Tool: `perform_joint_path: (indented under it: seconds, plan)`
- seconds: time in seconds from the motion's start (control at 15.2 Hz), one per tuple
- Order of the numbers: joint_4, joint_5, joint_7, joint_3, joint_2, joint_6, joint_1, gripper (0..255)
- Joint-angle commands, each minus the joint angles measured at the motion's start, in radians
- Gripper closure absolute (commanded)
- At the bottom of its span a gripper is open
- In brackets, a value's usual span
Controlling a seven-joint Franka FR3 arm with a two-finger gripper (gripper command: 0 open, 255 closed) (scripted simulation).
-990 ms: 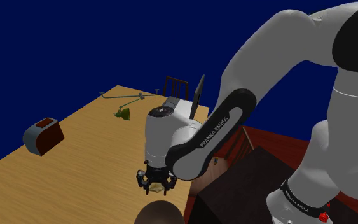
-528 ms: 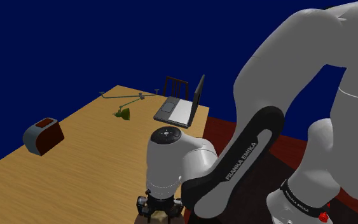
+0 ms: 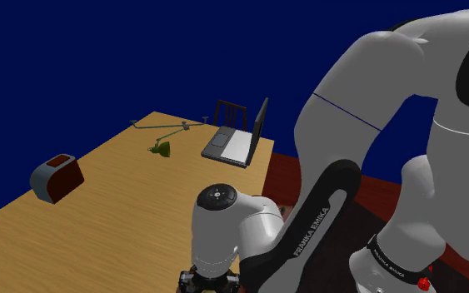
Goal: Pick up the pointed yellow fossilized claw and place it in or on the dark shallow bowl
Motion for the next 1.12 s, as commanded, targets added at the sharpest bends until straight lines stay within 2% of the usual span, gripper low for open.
perform_joint_path:
  seconds: [0.0, 0.4, 0.92, 0.99, 1.06]
  plan:
    - [0.006, -0.012, 0.007, -0.012, 0.029, 0.024, 0.010, 255]
    - [0.030, -0.040, 0.020, -0.047, 0.119, 0.089, 0.039, 255]
    - [0.030, -0.040, 0.020, -0.048, 0.119, 0.089, 0.039, 255]
    - [0.030, -0.040, 0.020, -0.048, 0.119, 0.089, 0.039, 0]
    - [0.030, -0.040, 0.020, -0.048, 0.119, 0.089, 0.039, 0]
